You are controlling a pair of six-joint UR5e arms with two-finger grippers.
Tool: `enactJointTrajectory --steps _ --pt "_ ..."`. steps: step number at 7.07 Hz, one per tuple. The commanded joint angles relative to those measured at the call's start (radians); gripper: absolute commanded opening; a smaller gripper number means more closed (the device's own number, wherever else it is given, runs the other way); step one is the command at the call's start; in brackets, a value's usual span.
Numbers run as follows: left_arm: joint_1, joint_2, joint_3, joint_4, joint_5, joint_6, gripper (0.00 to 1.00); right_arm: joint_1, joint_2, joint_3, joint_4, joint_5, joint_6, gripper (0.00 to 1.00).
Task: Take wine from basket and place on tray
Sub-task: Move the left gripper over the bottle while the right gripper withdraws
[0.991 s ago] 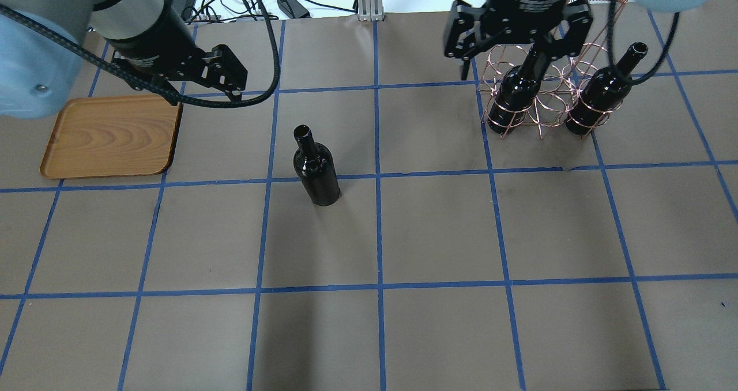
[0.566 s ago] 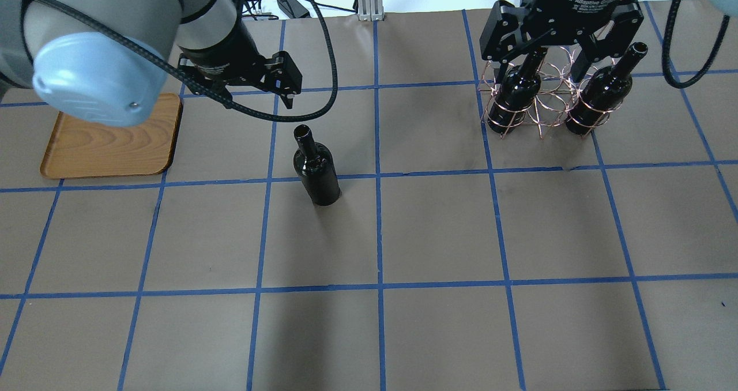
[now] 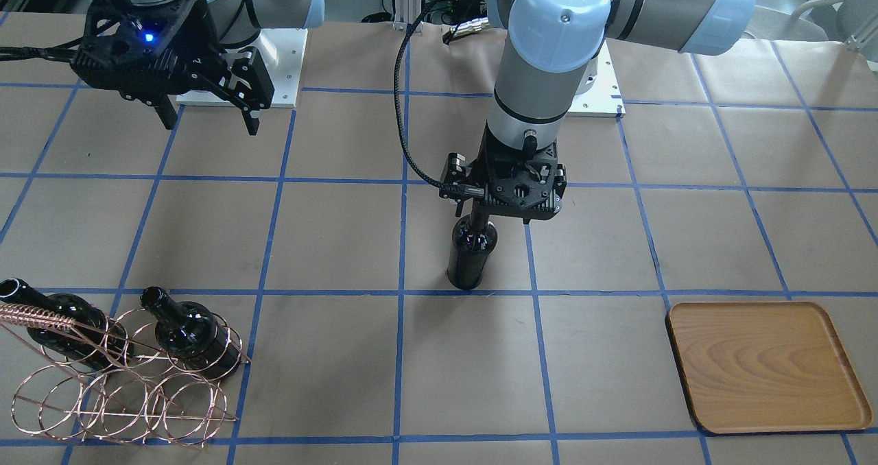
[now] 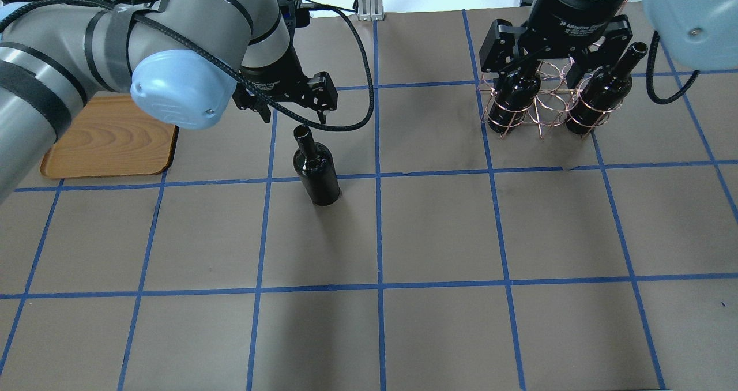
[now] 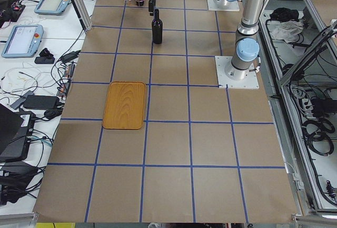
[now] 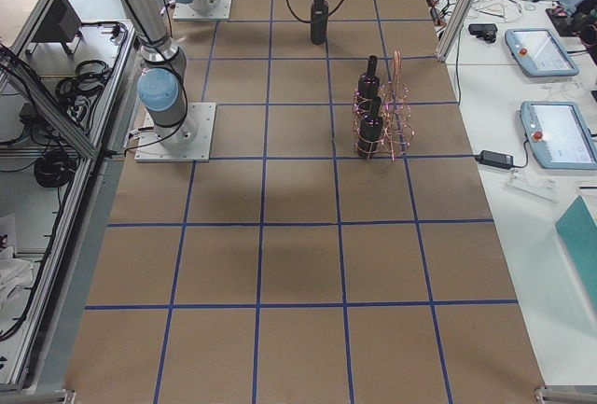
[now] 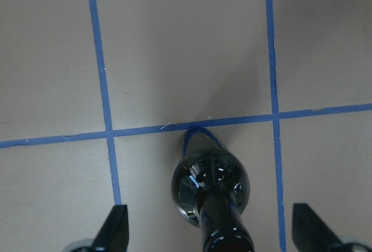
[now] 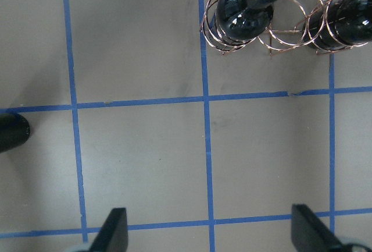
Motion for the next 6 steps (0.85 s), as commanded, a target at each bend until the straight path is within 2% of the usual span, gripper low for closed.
enactJointTrajectory --steps 1,2,6 --pt "-0.015 -0.017 -0.039 0.001 0.005 0.009 0.96 0.0 0.016 -0.024 -0.006 -0.015 0.0 1.0" --pt "-0.017 -0.015 -0.044 0.001 0.003 0.017 0.84 0.0 0.016 -0.024 -0.004 -0.016 0.0 1.0" --pt "-0.017 -0.011 -0.044 -0.013 0.0 0.014 0.8 0.0 -0.008 -0.022 -0.012 -0.013 0.005 1.0"
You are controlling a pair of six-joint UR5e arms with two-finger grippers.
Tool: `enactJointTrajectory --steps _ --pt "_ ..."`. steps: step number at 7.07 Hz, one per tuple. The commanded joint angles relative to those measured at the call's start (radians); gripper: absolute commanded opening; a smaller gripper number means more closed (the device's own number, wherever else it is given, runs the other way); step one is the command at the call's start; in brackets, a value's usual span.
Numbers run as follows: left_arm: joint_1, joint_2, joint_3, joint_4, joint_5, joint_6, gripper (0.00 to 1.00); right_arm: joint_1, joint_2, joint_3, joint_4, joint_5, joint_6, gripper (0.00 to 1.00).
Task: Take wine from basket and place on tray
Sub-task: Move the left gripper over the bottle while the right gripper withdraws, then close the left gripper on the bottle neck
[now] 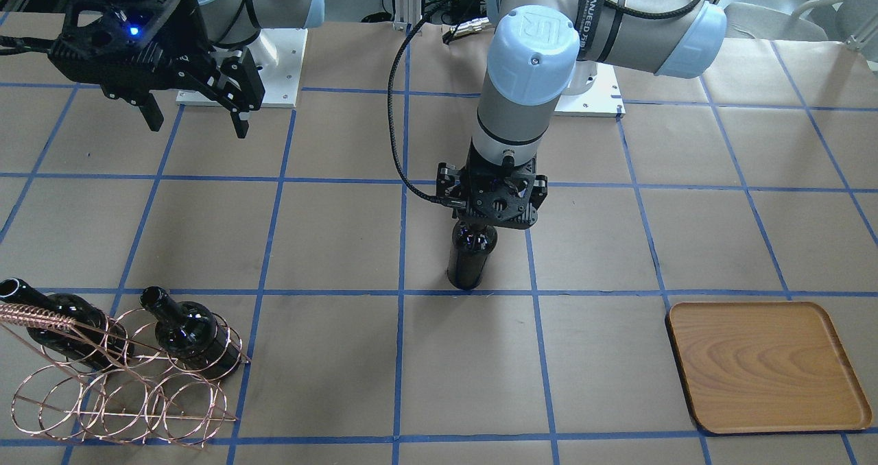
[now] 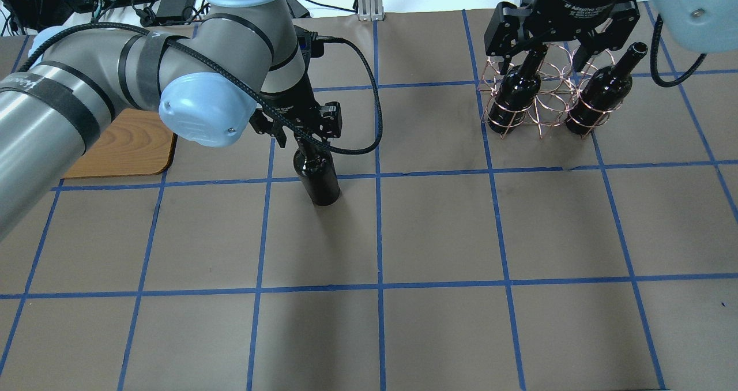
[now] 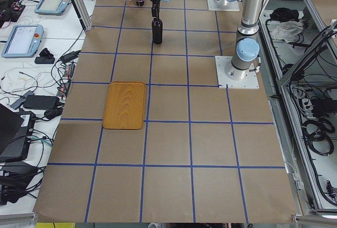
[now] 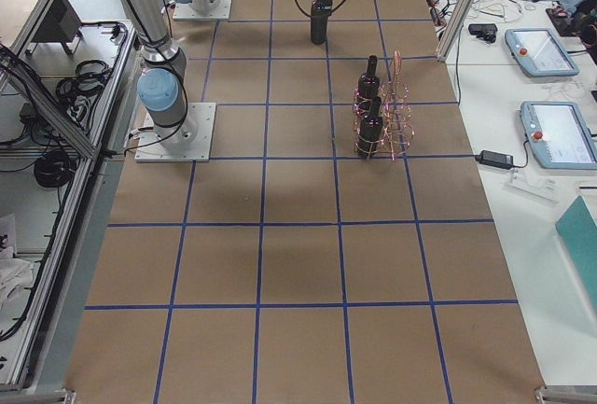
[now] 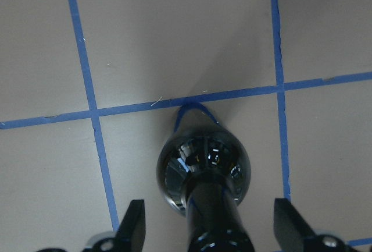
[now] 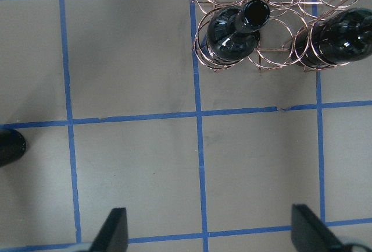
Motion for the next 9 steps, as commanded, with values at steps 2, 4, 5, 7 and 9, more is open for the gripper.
enactJointTrajectory --steps 2,4,5,7,9 --pt "0.001 0.004 0.003 -0.027 0.002 -0.002 0.42 0.001 0.001 0.002 0.0 0.002 0.005 1.0" --pt "0.0 0.006 0.003 -0.071 0.002 -0.006 0.0 0.004 -0.008 0.004 0.006 0.037 0.018 1.0" --pt "0.0 0.006 0.004 -0.073 0.004 -0.006 0.0 0.005 -0.008 0.004 0.035 0.076 0.02 1.0" --pt "0.011 0.006 0.035 -0.071 0.011 0.027 0.0 0.005 -0.011 0.004 0.047 0.061 0.008 1.0" --pt "0.052 0.001 0.108 -0.076 0.016 0.098 0.0 0.005 -0.016 -0.005 0.108 0.007 -0.018 1.0"
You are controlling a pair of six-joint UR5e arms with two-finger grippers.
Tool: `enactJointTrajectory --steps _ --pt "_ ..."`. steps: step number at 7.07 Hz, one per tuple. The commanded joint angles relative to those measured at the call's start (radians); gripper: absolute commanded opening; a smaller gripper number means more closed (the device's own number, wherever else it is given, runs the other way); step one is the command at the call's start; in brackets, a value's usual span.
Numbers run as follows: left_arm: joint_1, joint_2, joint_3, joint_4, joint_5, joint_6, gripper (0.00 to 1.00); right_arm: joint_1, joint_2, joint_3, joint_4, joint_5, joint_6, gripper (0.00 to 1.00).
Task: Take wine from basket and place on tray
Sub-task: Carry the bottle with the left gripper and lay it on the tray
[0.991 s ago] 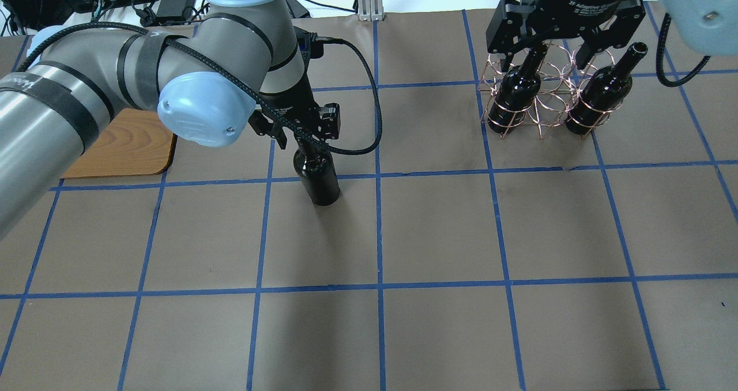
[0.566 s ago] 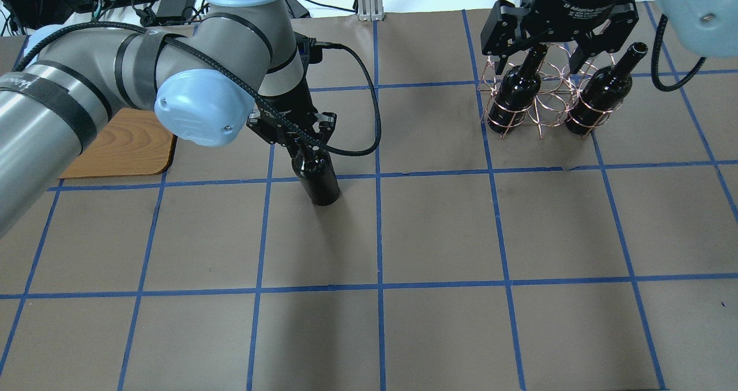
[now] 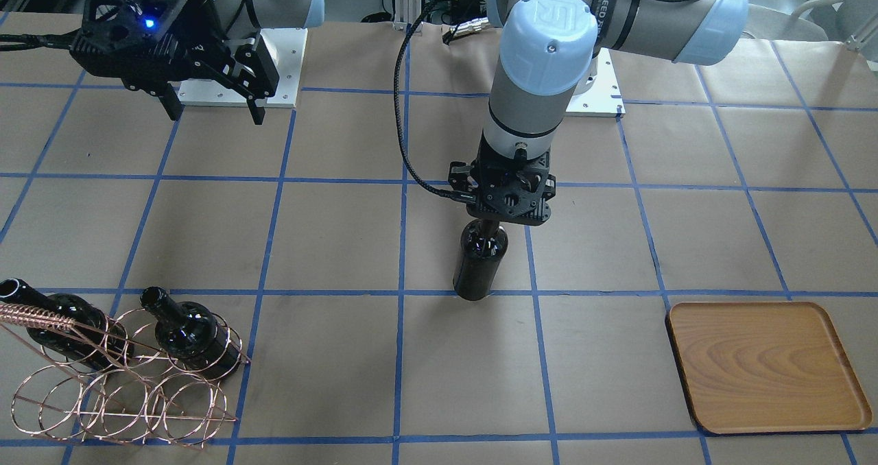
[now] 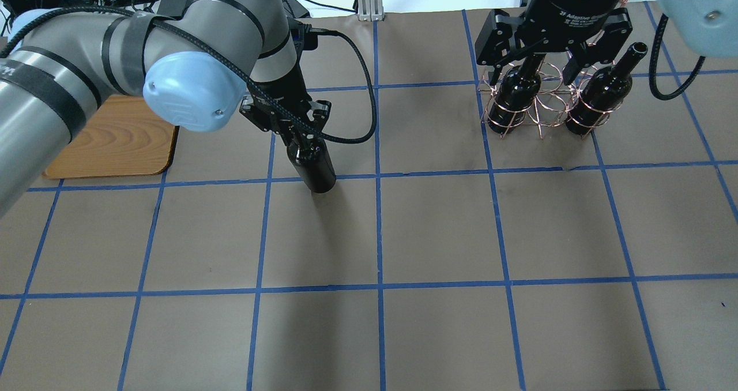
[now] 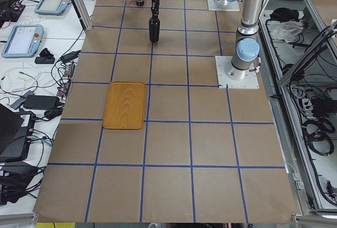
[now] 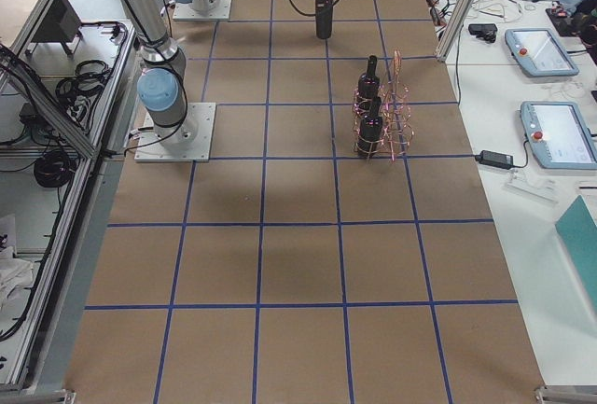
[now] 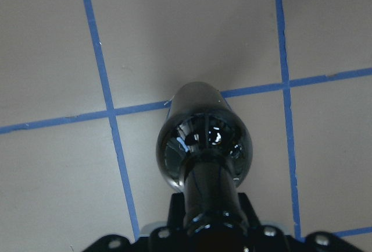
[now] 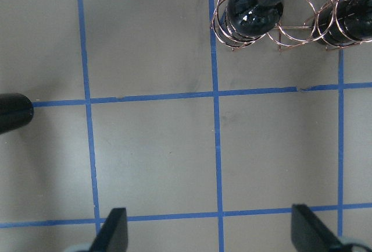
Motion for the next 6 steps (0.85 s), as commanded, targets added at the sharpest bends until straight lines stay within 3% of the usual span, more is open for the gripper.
enactJointTrajectory --steps 1,6 --pt "0.079 -0.002 0.05 -0.003 0.017 0.117 0.0 0.002 -0.002 -0.006 0.038 -0.021 -0.023 1.0" --pt "0.478 -0.055 0.222 -0.16 0.028 0.553 0.0 0.002 -0.002 0.0 0.034 -0.019 -0.011 1.0"
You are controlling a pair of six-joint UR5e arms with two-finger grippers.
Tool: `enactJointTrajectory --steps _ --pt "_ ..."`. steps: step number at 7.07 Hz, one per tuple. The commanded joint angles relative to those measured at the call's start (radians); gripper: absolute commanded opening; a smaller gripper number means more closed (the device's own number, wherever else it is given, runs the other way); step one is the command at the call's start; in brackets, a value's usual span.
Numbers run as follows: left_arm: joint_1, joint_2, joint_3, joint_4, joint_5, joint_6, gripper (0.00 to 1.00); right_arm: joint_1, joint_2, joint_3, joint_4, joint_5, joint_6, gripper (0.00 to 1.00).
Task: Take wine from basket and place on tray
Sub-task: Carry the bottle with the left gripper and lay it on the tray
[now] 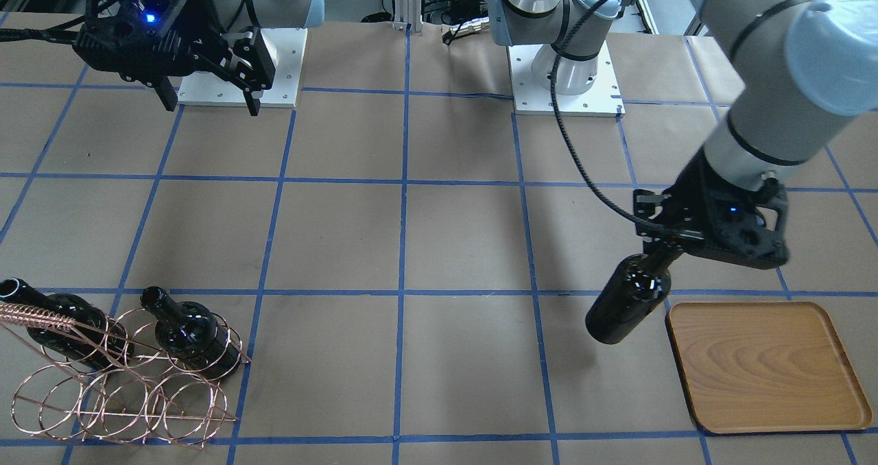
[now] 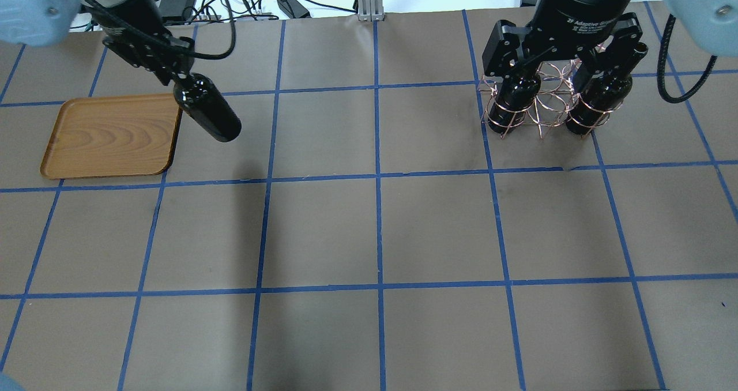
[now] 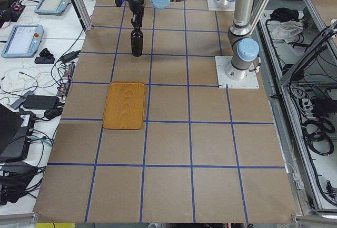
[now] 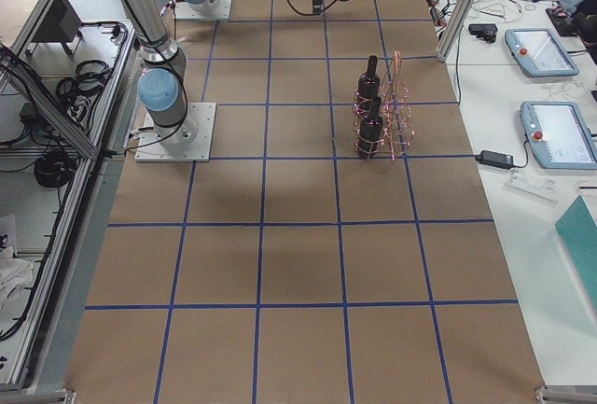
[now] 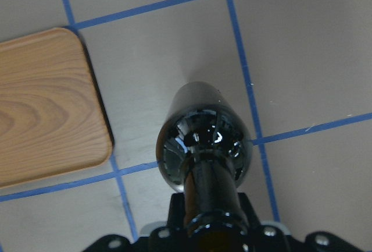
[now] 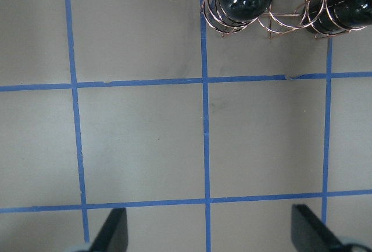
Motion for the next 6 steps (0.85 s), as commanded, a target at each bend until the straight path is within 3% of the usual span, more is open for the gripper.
enactJointTrajectory --steps 1,3,6 --pt "0.167 -0.045 0.079 -0.061 0.028 0.192 0.0 0.0 0.0 0.001 0.0 0.001 0.001 1.0" --pt "0.267 -0.106 0.123 -0.049 0.074 0.315 0.0 0.003 0.0 0.003 0.001 0.001 0.001 1.0" --pt "0.313 -0.206 0.185 0.026 0.08 0.376 0.0 0.003 -0.002 0.003 0.002 -0.001 0.001 1.0"
